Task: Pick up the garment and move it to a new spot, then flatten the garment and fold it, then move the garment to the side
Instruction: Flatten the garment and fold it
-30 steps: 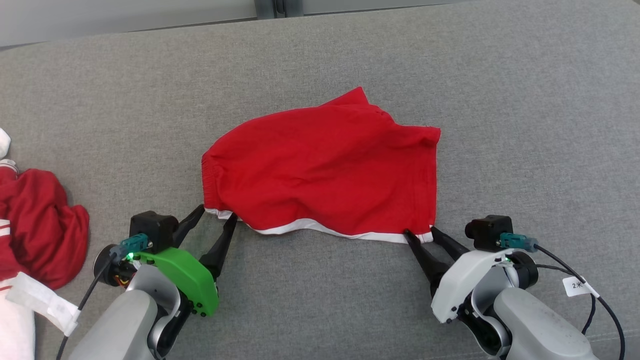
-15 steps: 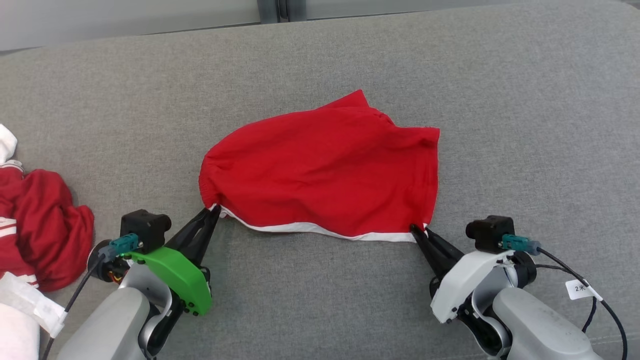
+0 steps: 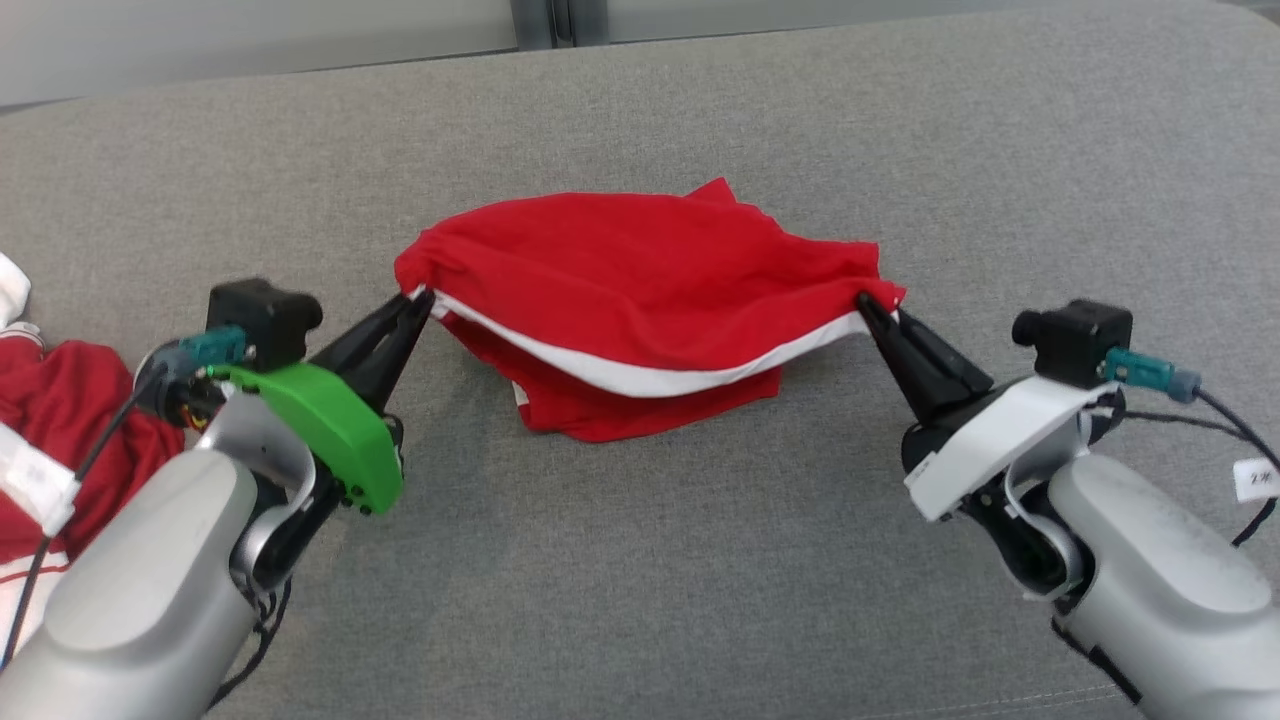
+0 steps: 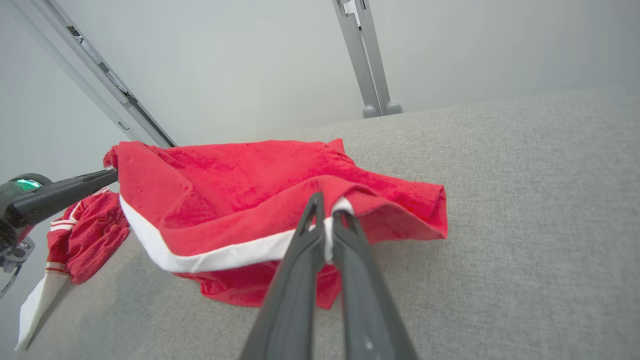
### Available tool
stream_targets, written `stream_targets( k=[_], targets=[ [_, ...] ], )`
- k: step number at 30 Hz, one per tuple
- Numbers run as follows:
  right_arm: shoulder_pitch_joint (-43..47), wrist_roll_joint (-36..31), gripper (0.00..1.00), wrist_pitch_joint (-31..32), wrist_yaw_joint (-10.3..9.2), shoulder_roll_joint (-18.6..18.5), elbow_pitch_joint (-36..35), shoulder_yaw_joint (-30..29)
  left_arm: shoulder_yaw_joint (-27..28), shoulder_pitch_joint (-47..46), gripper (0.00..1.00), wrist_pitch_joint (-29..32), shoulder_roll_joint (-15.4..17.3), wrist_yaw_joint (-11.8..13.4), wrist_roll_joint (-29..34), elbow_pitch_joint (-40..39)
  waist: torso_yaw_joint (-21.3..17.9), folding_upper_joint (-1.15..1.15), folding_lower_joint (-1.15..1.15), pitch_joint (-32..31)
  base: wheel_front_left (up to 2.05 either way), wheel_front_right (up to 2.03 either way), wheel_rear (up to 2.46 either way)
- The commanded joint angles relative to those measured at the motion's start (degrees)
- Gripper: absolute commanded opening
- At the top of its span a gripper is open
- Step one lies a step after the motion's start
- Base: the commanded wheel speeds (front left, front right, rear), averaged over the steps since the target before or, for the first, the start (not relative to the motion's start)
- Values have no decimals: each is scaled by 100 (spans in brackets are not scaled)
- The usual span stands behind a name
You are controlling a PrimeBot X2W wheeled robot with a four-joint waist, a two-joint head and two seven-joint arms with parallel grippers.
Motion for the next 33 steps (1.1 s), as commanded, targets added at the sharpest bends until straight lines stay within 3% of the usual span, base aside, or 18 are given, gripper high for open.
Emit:
stream_targets(
  k=[1, 9, 18, 26, 33],
  targets=[
    [-230, -116, 0, 85, 0, -177, -13, 11, -60, -350, 0, 111, 61, -9, -65, -29, 20, 0, 0, 183, 0, 0, 0],
    [-1815, 99, 0, 385, 1, -583, -86, 146, -333, -2306, 0, 790, 20, -13, -478, 566, -14, 0, 0, 927, 0, 0, 0],
    [-4325, 750, 0, 381, 1, -682, 466, 385, -860, -4489, 0, 1279, -157, -14, -898, 1333, -77, 0, 0, 1729, 0, 0, 0],
    [-6121, 936, 0, -96, 1, -819, 1170, 422, -861, -6002, 0, 1034, -324, -13, -1407, 1988, -135, 0, 0, 2058, 0, 0, 0],
    [-6668, 1089, 0, -254, 0, -880, 1646, 582, -932, -6416, 0, 705, -503, -13, -1936, 2445, -186, 0, 0, 2001, 0, 0, 0]
  ],
)
